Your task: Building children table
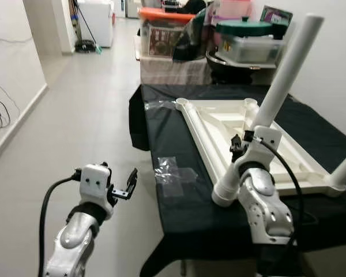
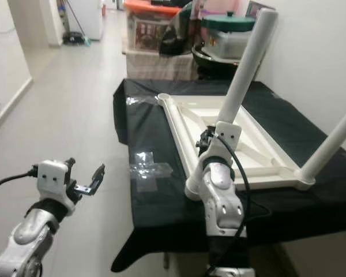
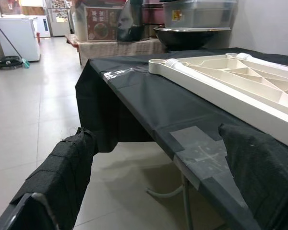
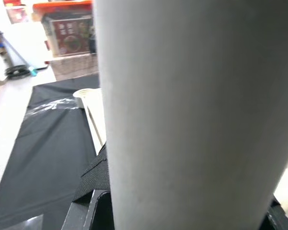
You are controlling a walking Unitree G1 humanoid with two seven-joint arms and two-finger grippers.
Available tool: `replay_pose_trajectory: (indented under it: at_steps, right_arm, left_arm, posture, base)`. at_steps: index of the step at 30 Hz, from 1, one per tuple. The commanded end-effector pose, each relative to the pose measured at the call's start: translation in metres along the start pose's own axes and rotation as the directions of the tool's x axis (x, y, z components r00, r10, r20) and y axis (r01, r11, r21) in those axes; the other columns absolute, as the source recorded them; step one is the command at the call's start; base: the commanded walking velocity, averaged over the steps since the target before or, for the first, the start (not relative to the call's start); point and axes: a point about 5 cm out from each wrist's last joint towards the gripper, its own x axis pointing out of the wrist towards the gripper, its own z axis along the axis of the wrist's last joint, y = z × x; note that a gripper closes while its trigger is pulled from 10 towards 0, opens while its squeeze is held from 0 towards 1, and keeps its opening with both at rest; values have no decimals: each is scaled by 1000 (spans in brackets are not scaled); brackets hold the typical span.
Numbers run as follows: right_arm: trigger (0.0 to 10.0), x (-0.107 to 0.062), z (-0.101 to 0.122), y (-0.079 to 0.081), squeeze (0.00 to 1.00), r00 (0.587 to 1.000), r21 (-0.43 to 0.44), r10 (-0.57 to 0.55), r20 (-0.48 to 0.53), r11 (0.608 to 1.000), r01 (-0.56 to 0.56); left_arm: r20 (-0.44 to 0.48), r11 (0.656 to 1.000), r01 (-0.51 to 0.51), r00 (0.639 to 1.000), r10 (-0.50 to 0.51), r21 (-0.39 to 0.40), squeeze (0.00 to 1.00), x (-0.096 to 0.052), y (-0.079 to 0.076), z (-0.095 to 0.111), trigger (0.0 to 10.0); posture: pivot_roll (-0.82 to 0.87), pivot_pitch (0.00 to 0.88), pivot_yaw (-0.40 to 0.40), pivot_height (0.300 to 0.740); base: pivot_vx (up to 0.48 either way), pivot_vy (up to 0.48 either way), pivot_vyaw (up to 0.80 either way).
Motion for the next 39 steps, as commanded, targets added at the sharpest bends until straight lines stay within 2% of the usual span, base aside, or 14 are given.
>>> replay_pose_trajectory:
  at_steps: [1, 2, 8, 16, 25, 36, 39]
  right_arm:
    - [10000, 0, -51, -37, 0, 956, -85, -200, -215, 979, 185]
    - [10000, 0, -49, -41, 0, 951, -95, -236, -200, 971, 221]
    - [10000, 0, -46, -43, 0, 946, -111, -276, -170, 959, 260]
    - [10000, 4, -39, -31, 0, 951, -164, -290, -104, 949, 271]
    - [10000, 6, -33, -28, 0, 948, -153, -313, -55, 941, 301]
    - [10000, 6, -34, -26, 0, 945, -136, -323, -50, 940, 314]
    - [10000, 7, -35, -24, 0, 953, -137, -297, -59, 948, 287]
  left_arm:
    - [-7, 1000, -1, 1000, 1, 11, 0, 0, 0, -1, 10000]
    - [-7, 1000, -3, 1000, 3, 13, 0, 1, 0, -1, 10000]
    - [-5, 1000, -6, 1000, 6, 15, 0, 1, 1, -1, 10000]
    - [-1, 1000, -24, 1000, 24, 20, 0, 1, 3, 0, 10000]
    - [1, 999, -35, 999, 35, 22, 0, 1, 4, 0, 10000]
    - [1, 999, -35, 999, 35, 26, 0, 2, 5, 0, 10000]
    - [0, 999, -32, 999, 32, 26, 0, 2, 4, -1, 10000]
  posture:
    - [120, 0, -93, 740]
    - [118, 0, -91, 740]
    - [118, 0, -92, 740]
    - [127, 0, -101, 740]
    - [129, 0, -102, 740]
    - [127, 0, -97, 740]
    - [123, 0, -94, 740]
  base:
    - [0, 0, 0]
    - [0, 0, 0]
    - [0, 0, 0]
    - [0, 0, 0]
    - [0, 0, 0]
    - [0, 0, 0]
    - [0, 0, 0]
